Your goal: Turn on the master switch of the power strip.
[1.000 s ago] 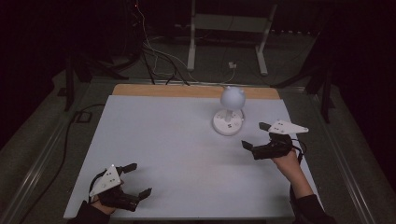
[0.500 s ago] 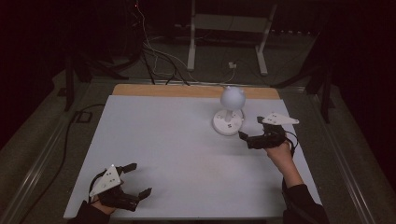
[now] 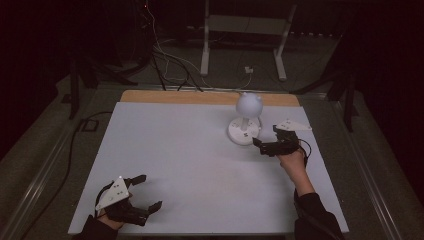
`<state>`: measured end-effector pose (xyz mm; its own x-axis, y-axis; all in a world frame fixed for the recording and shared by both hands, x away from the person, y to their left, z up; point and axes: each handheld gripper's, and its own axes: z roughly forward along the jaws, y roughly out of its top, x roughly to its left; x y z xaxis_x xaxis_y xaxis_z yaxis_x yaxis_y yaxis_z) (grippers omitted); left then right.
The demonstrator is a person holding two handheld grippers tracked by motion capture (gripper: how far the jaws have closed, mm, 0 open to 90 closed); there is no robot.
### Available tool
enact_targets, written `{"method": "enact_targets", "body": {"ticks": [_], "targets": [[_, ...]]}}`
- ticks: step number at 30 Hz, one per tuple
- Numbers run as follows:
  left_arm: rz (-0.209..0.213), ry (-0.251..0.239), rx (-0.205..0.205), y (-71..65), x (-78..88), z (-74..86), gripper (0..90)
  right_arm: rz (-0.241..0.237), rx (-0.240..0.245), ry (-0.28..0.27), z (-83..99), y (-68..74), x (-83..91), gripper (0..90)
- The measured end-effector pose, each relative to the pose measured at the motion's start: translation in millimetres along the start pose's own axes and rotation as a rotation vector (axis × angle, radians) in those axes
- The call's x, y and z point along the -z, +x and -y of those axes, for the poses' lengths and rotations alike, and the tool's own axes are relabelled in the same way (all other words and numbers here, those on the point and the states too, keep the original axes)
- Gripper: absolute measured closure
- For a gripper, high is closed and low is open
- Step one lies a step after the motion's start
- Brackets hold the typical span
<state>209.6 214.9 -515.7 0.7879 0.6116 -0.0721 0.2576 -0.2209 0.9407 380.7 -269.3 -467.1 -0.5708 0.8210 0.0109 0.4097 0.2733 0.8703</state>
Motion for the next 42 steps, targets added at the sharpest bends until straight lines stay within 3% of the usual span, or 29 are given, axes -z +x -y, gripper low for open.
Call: {"method": "enact_targets", "body": {"ticks": [9,14,20,24,33,37,42], "targets": [[-0.002,-0.007,0.004,0.4,0.2,0.1,0.2,0.057,-0.038,-0.03,4.8,-4.9,-13.4,5.6],[-0.002,-0.006,0.002,0.3,0.1,0.1,0.1,0.122,-0.037,-0.014,8.3,-5.6,-21.7,19.5],[-0.005,-0.014,0.007,0.7,0.8,-0.1,0.1,0.132,-0.037,-0.013,10.5,-7.1,-26.9,38.3],[-0.004,-0.013,0.006,0.3,0.8,-0.2,0.1,0.138,-0.045,-0.02,10.9,-8.2,-28.4,45.3],[-0.002,-0.011,0.004,0.0,0.6,-0.1,0.1,0.182,-0.021,0.004,9.1,-4.7,-37.7,64.7],[-0.001,-0.006,0.003,-0.2,0.4,-0.1,0.2,0.183,0.023,0.02,9.1,-2.3,-41.1,78.1],[0.001,-0.006,0.004,-0.3,0.4,-0.2,0.1,0.187,0.055,0.049,9.4,-0.4,-47.6,86.9]]}}
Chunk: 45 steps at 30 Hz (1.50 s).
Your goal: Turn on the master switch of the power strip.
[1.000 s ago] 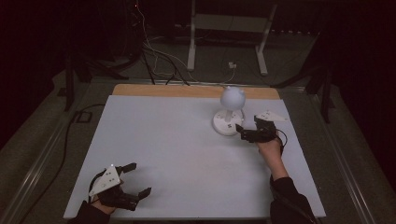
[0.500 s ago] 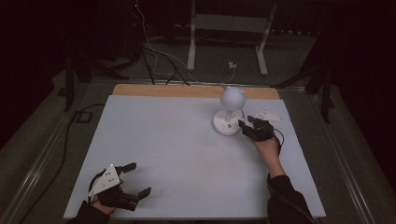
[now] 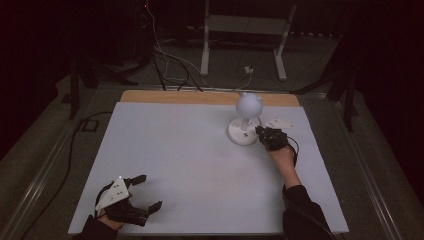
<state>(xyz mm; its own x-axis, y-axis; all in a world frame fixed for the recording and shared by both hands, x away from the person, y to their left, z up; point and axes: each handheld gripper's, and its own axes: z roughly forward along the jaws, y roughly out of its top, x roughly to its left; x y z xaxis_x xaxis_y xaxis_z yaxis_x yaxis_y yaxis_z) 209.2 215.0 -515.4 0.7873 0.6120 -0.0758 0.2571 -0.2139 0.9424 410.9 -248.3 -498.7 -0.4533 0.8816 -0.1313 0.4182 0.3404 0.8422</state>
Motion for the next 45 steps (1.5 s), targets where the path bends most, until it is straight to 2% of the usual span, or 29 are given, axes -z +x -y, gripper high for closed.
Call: {"method": "enact_targets", "body": {"ticks": [2,11,18,23,31,37,38,40,42,45], "targets": [[-0.001,0.001,0.004,0.1,0.0,0.2,0.1,0.004,0.007,0.005,0.2,0.8,-2.4,89.3],[0.0,0.006,0.004,0.2,-0.2,0.2,0.1,0.012,0.024,0.027,2.2,3.7,-13.9,90.0],[-0.003,0.007,0.004,0.1,-0.6,0.5,0.1,0.018,0.016,0.021,3.1,5.2,-18.8,90.0],[-0.002,0.004,0.004,0.1,-0.1,0.4,0.2,0.02,0.009,0.035,4.2,5.2,-24.1,90.0],[-0.002,0.007,0.006,-0.5,-0.9,0.7,0.2,0.033,0.021,0.031,5.8,6.8,-25.0,90.0],[-0.002,0.007,0.004,-0.7,-0.6,0.6,0.1,0.026,0.022,0.04,5.7,5.8,-25.6,90.0],[-0.003,0.01,0.005,-0.7,-1.2,1.0,0.1,0.037,0.041,0.053,4.6,8.0,-25.8,90.0],[-0.001,0.008,0.005,-0.7,-1.5,0.8,0.2,0.047,0.049,0.056,4.6,9.4,-26.2,90.0],[0.0,0.008,0.002,-1.2,-1.4,0.7,0.2,0.036,0.017,0.058,4.6,7.6,-26.8,90.0],[0.001,0.008,0.001,-1.4,-1.1,0.5,0.1,0.024,0.006,0.064,4.5,6.1,-27.1,90.0]]}}
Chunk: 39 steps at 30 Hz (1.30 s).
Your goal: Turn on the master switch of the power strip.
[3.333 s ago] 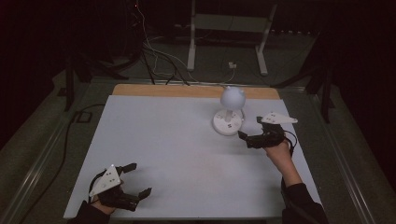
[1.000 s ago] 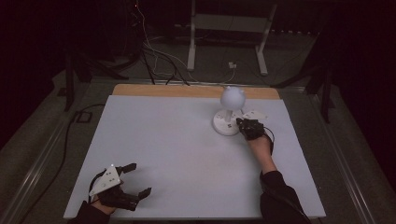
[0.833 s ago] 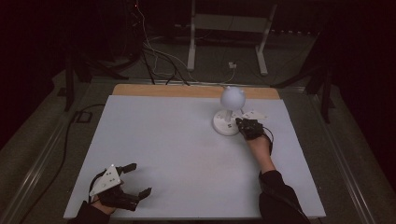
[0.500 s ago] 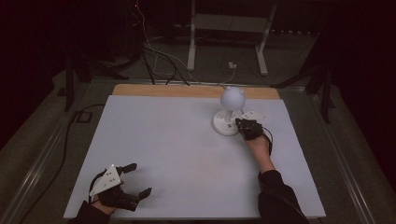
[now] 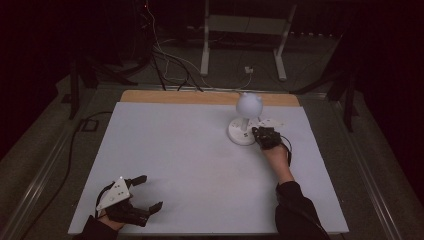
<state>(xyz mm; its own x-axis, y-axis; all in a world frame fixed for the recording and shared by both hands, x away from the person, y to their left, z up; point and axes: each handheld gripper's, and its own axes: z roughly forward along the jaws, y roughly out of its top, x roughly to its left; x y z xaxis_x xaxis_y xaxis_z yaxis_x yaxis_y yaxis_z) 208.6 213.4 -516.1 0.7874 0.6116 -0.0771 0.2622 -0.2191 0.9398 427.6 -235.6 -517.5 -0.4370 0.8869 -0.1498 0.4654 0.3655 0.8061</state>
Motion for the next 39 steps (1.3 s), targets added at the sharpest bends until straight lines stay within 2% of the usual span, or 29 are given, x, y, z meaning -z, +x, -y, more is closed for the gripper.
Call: {"method": "enact_targets", "body": {"ticks": [3,4,8,11,12,13,15,20,25,29,34,35,36,39], "targets": [[-0.002,-0.001,0.002,0.5,0.4,0.1,0.2,-0.006,-0.011,0.012,-1.5,-1.3,-0.4,90.0],[0.0,-0.001,0.003,0.4,0.3,0.2,0.2,-0.004,0.003,0.018,-1.6,-0.1,-1.0,90.0],[0.0,0.0,0.005,0.4,-0.6,0.4,0.1,0.001,-0.01,0.003,-0.1,0.2,-1.0,90.0],[0.001,0.002,0.006,0.8,-0.9,0.4,0.1,0.031,0.055,0.033,-5.5,5.6,-0.9,90.0],[0.0,0.001,0.008,1.3,-0.7,0.4,0.2,0.024,0.056,0.033,-6.8,5.4,-0.5,90.0],[-0.001,0.0,0.011,1.8,-0.5,0.4,0.1,0.026,0.051,0.009,-6.6,5.4,0.8,90.0],[-0.002,-0.004,0.012,2.1,-0.3,0.5,0.1,0.022,0.067,-0.005,-4.0,6.9,1.9,90.0],[-0.005,-0.003,0.017,3.4,-0.8,1.0,0.1,-0.004,0.0,-0.04,-5.8,0.7,11.5,90.0],[0.0,-0.004,0.014,2.6,-0.9,0.3,0.1,-0.025,-0.009,-0.032,-10.1,-0.5,21.6,84.1],[0.002,0.0,0.013,3.1,-1.5,0.7,0.2,-0.053,-0.023,-0.023,-9.7,-0.2,30.1,71.3],[0.001,-0.004,0.012,2.1,-1.0,-0.1,0.1,-0.084,-0.051,-0.018,-8.1,-0.8,38.3,45.0],[0.001,-0.005,0.01,2.3,-1.0,-0.3,0.1,-0.084,-0.051,-0.018,-8.1,-0.8,38.3,45.0],[0.002,-0.007,0.017,2.4,-1.2,-0.2,0.1,-0.081,-0.069,-0.01,-8.8,-1.0,40.8,33.4],[0.0,-0.004,0.014,2.1,-1.7,-0.1,0.1,-0.074,-0.081,0.007,-11.3,0.1,43.9,19.0]]}}
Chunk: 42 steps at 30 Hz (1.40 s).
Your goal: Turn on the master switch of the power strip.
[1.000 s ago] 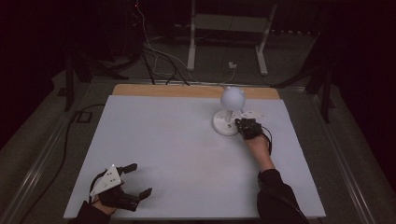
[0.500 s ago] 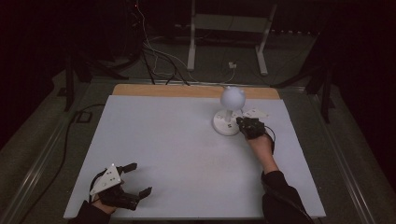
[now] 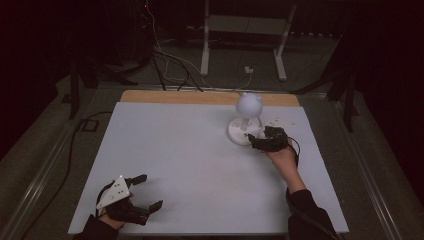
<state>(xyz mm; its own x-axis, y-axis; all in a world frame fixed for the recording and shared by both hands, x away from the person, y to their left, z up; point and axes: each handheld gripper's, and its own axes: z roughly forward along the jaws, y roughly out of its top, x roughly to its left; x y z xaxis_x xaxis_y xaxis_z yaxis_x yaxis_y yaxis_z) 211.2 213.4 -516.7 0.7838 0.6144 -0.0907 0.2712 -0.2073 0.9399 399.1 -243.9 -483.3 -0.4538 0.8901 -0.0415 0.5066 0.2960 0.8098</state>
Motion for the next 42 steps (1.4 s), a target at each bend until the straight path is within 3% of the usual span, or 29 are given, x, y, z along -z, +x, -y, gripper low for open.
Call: {"method": "enact_targets", "body": {"ticks": [7,10,22,31,35,39,42], "targets": [[0.004,-0.001,-0.003,0.3,-0.8,0.0,0.2,-0.083,-0.002,-0.001,-4.0,3.3,9.2,2.1],[0.001,0.002,-0.002,0.7,-1.0,0.2,0.1,-0.113,-0.003,0.004,-4.4,5.8,13.4,0.0],[0.001,0.004,-0.009,-0.2,-0.7,-0.5,0.1,-0.217,0.007,0.019,5.2,18.2,33.2,0.0],[0.001,0.0,-0.008,-0.2,-0.1,-0.9,0.1,-0.249,0.028,0.01,22.8,27.3,47.2,0.0],[0.001,0.0,-0.011,-0.4,0.1,-1.1,0.1,-0.284,0.06,0.01,36.6,32.8,55.4,0.0],[0.002,0.002,-0.012,-0.5,0.0,-1.0,0.1,-0.284,0.118,0.032,48.3,38.7,62.0,0.0],[0.004,0.001,-0.009,-0.3,-0.3,-1.1,0.1,-0.294,0.136,0.041,57.6,40.7,66.8,0.0]]}}
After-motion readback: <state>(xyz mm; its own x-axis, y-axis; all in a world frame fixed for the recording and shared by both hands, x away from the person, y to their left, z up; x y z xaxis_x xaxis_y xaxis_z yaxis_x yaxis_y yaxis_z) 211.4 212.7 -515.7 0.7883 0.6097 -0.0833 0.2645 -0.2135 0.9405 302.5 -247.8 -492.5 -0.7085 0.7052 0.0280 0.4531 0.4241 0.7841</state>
